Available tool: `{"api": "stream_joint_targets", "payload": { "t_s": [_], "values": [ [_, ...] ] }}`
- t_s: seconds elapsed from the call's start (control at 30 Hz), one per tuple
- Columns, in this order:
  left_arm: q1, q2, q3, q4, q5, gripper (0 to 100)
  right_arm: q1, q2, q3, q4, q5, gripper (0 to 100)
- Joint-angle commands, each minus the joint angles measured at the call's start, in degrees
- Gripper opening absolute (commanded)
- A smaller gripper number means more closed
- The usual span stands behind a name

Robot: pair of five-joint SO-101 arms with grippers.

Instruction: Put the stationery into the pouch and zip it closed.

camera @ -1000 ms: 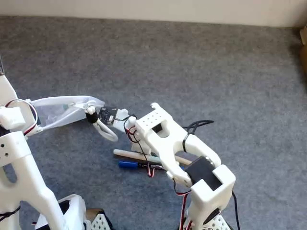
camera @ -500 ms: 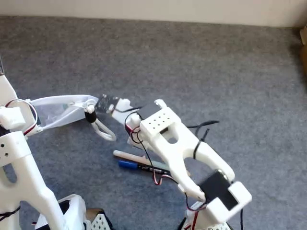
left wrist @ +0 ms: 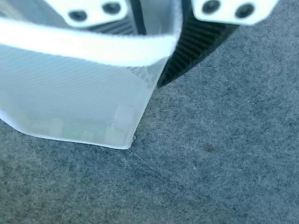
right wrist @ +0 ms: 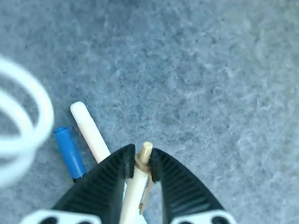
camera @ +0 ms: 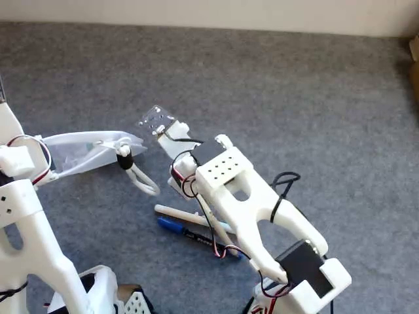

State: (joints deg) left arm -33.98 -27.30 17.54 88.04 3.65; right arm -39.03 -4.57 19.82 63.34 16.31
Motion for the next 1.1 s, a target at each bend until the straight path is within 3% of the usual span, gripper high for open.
{"api": "stream_joint_targets", "payload": {
  "t_s": [0.0, 0.87, 1.07],
  "values": [
    [1.19, 1.98, 2.42, -1.14, 0.53, 1, 0.22, -3.30, -2.68, -0.40, -2.64, 0.3],
    [1.19, 1.98, 2.59, -2.20, 0.53, 1, -0.22, -34.15, 0.75, -0.31, -2.64, 0.3],
    [1.19, 1.98, 2.59, -2.20, 0.53, 1, -5.93, -42.15, 1.10, -5.23, -2.55, 0.3]
  ]
}}
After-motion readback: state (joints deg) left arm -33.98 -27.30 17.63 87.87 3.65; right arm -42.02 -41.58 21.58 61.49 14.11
